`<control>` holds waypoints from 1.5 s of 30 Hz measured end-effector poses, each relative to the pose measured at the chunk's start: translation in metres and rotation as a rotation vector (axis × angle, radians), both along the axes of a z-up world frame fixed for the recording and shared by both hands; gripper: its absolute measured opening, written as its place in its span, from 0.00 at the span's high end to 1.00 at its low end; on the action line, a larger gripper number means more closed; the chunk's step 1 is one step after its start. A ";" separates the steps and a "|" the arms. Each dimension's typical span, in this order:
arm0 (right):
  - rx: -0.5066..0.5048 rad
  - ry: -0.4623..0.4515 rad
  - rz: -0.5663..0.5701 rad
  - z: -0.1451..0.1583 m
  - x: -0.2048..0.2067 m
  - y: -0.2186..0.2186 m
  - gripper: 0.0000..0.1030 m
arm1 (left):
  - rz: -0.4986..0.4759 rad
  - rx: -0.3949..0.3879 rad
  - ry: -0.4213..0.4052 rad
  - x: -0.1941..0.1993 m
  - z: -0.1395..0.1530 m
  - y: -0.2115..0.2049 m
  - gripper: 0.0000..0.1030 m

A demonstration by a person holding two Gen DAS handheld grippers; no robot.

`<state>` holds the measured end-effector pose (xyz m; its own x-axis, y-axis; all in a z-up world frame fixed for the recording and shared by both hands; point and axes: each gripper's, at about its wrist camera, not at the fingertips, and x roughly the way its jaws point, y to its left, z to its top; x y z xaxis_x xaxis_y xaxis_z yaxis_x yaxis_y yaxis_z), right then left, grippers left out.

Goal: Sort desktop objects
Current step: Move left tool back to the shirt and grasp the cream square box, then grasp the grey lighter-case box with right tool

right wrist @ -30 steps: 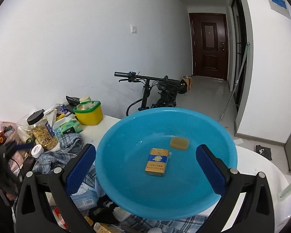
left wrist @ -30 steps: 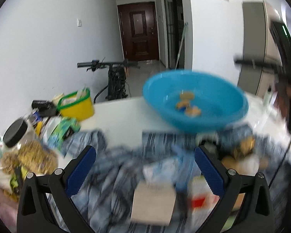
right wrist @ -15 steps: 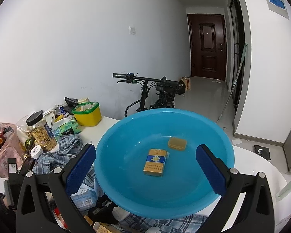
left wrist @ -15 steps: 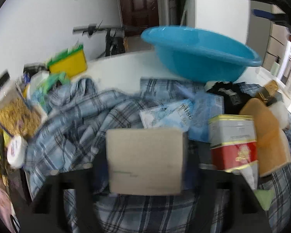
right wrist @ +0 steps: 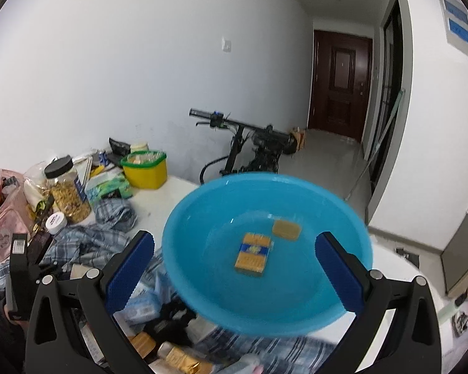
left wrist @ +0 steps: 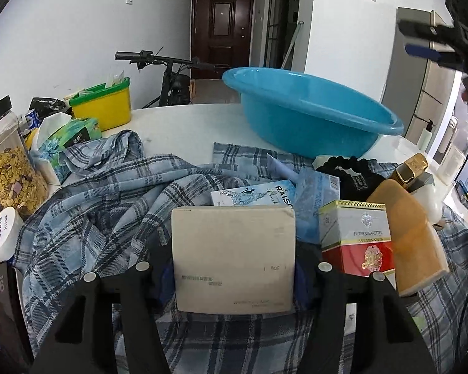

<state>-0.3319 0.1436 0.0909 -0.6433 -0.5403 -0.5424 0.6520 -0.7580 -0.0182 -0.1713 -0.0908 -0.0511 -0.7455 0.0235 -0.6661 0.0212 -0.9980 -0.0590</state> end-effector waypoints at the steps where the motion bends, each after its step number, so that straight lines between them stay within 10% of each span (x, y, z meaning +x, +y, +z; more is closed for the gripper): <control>1: 0.028 0.003 0.002 -0.004 0.007 -0.001 0.00 | -0.003 0.001 -0.001 0.001 0.000 0.000 0.41; 11: 0.228 -0.016 -0.010 -0.077 0.067 0.027 0.00 | -0.019 0.019 0.022 0.007 0.005 0.001 0.40; 25: -0.045 -0.273 0.077 -0.158 0.027 0.057 0.00 | -0.008 0.034 0.017 0.006 0.004 -0.002 0.40; 30: -0.147 -0.355 0.088 -0.167 0.017 0.071 0.31 | -0.008 0.031 0.004 0.005 0.001 -0.002 0.40; 45: -0.234 -0.277 0.034 -0.155 0.022 0.091 0.34 | -0.007 0.035 0.030 0.006 0.003 -0.001 0.40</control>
